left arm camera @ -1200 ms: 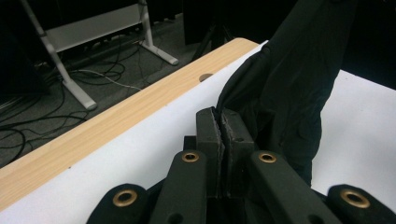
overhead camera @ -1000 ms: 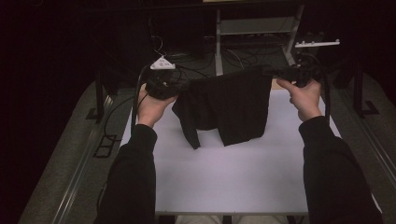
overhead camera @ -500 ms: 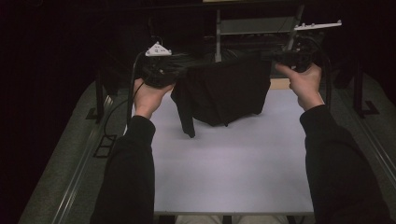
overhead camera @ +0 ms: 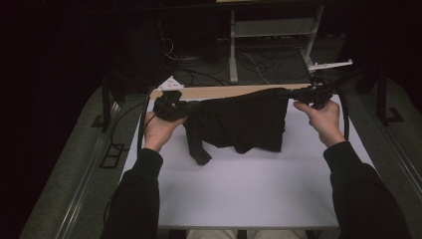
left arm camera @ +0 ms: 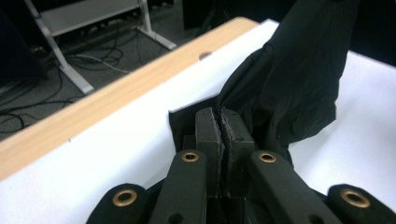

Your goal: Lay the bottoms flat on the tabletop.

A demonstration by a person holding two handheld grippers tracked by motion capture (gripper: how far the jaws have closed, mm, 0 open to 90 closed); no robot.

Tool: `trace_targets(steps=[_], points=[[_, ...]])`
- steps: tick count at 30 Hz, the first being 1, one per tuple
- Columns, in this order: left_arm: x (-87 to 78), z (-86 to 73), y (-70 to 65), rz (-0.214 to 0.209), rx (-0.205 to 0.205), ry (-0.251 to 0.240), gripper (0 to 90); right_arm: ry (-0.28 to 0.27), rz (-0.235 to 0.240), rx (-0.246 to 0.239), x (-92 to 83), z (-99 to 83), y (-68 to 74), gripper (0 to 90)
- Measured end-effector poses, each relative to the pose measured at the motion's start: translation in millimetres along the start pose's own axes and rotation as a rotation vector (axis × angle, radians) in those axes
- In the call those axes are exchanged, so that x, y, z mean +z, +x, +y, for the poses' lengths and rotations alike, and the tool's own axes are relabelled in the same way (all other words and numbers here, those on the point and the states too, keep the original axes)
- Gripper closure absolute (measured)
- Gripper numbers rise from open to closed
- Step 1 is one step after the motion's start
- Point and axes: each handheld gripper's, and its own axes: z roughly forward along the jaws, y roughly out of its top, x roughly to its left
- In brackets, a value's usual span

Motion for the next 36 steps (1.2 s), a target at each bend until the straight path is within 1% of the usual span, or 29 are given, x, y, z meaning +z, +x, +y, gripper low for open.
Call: trace_targets(steps=[1, 3, 4, 5, 6, 8, 10, 12, 14, 16, 18, 19, 20, 21, 22, 23, 24, 25, 26, 28, 29, 31, 32, 34, 35, 36], points=[[0.7, -2.8, -1.4, -0.011, -0.005, -0.001, 86.1, 0.006, 0.005, 0.008, 0.9, -3.9, -1.6, 86.8], [1.4, -8.6, -6.0, -0.036, -0.002, 0.004, 86.1, 0.004, 0.029, 0.029, 1.8, -12.3, -3.6, 86.8], [1.6, -11.5, -8.7, -0.042, 0.009, 0.012, 86.1, 0.004, 0.045, 0.035, 2.3, -17.1, -3.9, 86.8], [2.2, -14.3, -10.8, -0.043, 0.022, 0.021, 86.1, 0.011, 0.051, 0.034, 2.8, -22.1, -3.5, 86.8], [3.1, -16.7, -11.5, -0.041, 0.024, 0.030, 86.0, 0.017, 0.057, 0.036, 3.2, -27.1, -3.2, 86.7], [5.0, -20.9, -10.0, -0.048, 0.004, 0.040, 86.0, 0.034, 0.060, 0.041, 3.4, -34.8, -4.3, 86.7], [6.3, -24.8, -9.8, -0.059, -0.015, 0.031, 86.0, 0.026, 0.067, 0.056, 1.7, -40.4, -5.2, 86.7], [7.7, -28.3, -11.5, -0.061, -0.014, 0.031, 86.0, 0.023, 0.083, 0.064, 0.3, -45.1, -4.6, 86.6], [9.1, -31.1, -12.2, -0.065, -0.011, 0.044, 85.9, 0.040, 0.081, 0.058, 0.4, -48.6, -3.3, 86.4], [9.8, -34.3, -12.2, -0.070, -0.018, 0.050, 85.9, 0.048, 0.083, 0.061, 0.8, -51.7, -2.9, 86.2], [10.0, -38.8, -12.6, -0.089, -0.034, 0.057, 85.9, 0.048, 0.100, 0.075, 1.3, -55.7, -2.5, 85.9], [10.0, -38.8, -12.6, -0.089, -0.034, 0.057, 85.9, 0.048, 0.100, 0.075, 1.3, -55.7, -2.5, 85.9], [10.3, -42.5, -14.0, -0.108, -0.046, 0.063, 85.9, 0.051, 0.109, 0.081, 1.8, -58.7, -1.8, 85.8], [10.6, -48.2, -16.5, -0.134, -0.056, 0.074, 85.9, 0.056, 0.119, 0.086, 2.2, -62.7, -0.7, 85.7], [12.9, -65.3, -24.8, -0.178, -0.060, 0.102, 85.9, 0.070, 0.148, 0.103, 2.6, -74.8, 2.3, 85.5], [14.7, -74.7, -29.5, -0.186, -0.052, 0.128, 85.9, 0.081, 0.160, 0.108, 2.9, -82.4, 3.3, 85.2], [14.7, -74.7, -29.5, -0.186, -0.052, 0.128, 85.8, 0.099, 0.168, 0.113, 3.1, -90.5, 3.8, 84.2], [16.4, -83.9, -33.3, -0.192, -0.045, 0.155, 85.8, 0.099, 0.168, 0.113, 3.1, -90.5, 3.8, 84.2], [18.1, -93.0, -36.4, -0.204, -0.051, 0.170, 85.6, 0.140, 0.168, 0.142, 4.2, -107.4, 3.0, 82.1], [20.4, -109.4, -40.7, -0.237, -0.074, 0.194, 85.3, 0.182, 0.155, 0.194, 4.9, -123.9, 1.2, 81.9], [21.2, -116.5, -43.3, -0.247, -0.081, 0.209, 85.3, 0.182, 0.155, 0.194, 4.9, -123.9, 1.2, 81.9], [22.0, -129.4, -49.0, -0.268, -0.082, 0.241, 84.9, 0.220, 0.153, 0.233, 4.9, -138.4, 0.7, 81.5], [22.4, -135.1, -51.8, -0.277, -0.079, 0.259, 84.8, 0.246, 0.152, 0.242, 5.3, -144.5, 0.9, 80.3], [23.4, -143.7, -56.5, -0.291, -0.072, 0.305, 84.5, 0.289, 0.133, 0.242, 4.6, -154.9, 2.1, 78.1], [23.5, -146.7, -58.1, -0.297, -0.069, 0.317, 84.0, 0.304, 0.124, 0.238, 3.9, -159.3, 2.6, 77.2], [22.2, -150.4, -59.6, -0.301, -0.068, 0.328, 83.0, 0.323, 0.103, 0.242, 1.6, -165.9, 3.2, 74.3]])
